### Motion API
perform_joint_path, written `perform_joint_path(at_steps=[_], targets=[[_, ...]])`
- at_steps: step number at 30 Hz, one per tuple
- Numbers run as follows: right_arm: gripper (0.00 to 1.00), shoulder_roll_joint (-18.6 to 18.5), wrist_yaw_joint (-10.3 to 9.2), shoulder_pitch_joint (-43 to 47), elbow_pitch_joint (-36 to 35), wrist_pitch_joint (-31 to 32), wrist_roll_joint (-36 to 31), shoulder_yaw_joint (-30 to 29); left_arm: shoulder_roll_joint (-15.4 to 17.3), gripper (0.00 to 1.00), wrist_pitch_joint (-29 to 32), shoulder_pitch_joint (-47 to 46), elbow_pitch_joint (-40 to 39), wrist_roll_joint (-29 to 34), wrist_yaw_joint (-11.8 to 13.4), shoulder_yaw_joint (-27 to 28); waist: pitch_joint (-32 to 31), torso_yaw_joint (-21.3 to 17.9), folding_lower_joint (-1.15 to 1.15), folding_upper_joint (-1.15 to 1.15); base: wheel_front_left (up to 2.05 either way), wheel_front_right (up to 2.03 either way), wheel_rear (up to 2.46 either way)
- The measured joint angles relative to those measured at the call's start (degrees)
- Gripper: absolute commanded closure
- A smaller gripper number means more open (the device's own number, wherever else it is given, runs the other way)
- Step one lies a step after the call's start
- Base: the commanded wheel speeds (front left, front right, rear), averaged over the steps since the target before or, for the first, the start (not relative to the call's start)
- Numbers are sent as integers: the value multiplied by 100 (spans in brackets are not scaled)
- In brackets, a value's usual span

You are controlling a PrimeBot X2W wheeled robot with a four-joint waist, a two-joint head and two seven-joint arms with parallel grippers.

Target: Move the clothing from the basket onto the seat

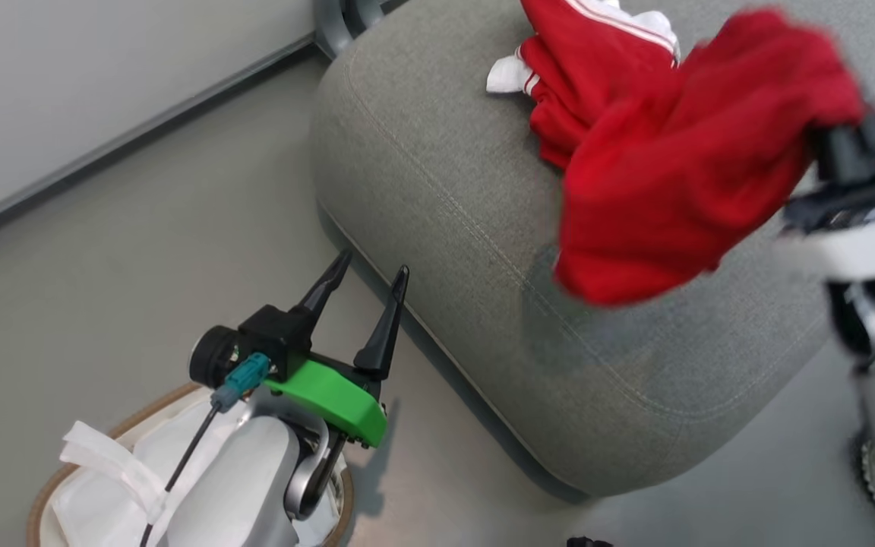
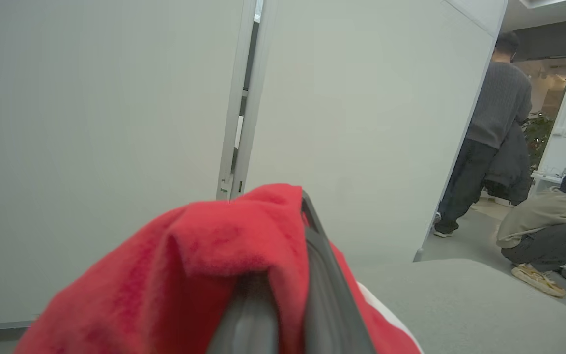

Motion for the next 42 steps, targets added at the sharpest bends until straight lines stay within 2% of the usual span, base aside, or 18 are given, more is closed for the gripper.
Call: perform_joint_path(at_steps=[3, 6, 14, 18, 23, 29, 31, 32, 34, 42], targets=[[100, -338, 0, -845, 264, 0, -114, -238, 162, 0, 0, -103, -107, 55, 0, -31, 255, -1, 0, 0, 0, 0, 0], [100, -527, -1, -1641, 655, 0, -279, -413, 323, 0, 0, -220, -219, 101, 0, -34, 523, 4, 0, 0, 0, 0, 0], [100, -759, 0, -3042, 2065, -2, -910, -883, 500, 0, 0, -818, -378, 154, 0, -445, 1294, 136, 1, 0, 0, 0, 0], [100, -592, 0, -3207, 2764, -2, -1131, -1114, 530, 0, 0, -1121, -379, 107, 0, -638, 1658, 317, 1, 0, 0, 0, 0], [100, -124, 0, -2906, 3624, 0, -1350, -1230, 557, 0, 0, -1282, -315, 51, 0, -728, 2003, 638, 1, 0, 0, 0, 0], [100, 382, 0, -2162, 4007, -1, -1329, -1526, 579, 0, 0, -1257, -267, 3, 0, -667, 2229, 983, 1, 0, 0, 0, 0], [59, 456, 0, -1942, 4000, -1, -1299, -1644, 581, 0, 0, -1190, -266, 1, 0, -619, 2239, 1056, 1, 0, 0, 0, 0], [26, 487, 0, -1824, 3955, -2, -1289, -1707, 581, 0, 0, -1134, -264, -3, 0, -584, 2221, 1079, 1, 0, 0, 0, 0], [0, 536, 0, -1583, 3831, -4, -1244, -1844, 566, 0, 0, -1072, -267, -5, 0, -514, 2155, 1106, 1, 0, 0, 0, 0], [0, 575, 0, -620, 3353, -4, -1049, -2016, 360, 0, 0, -631, -212, -32, 0, -158, 1647, 1113, 0, 0, 0, 0, 0]])
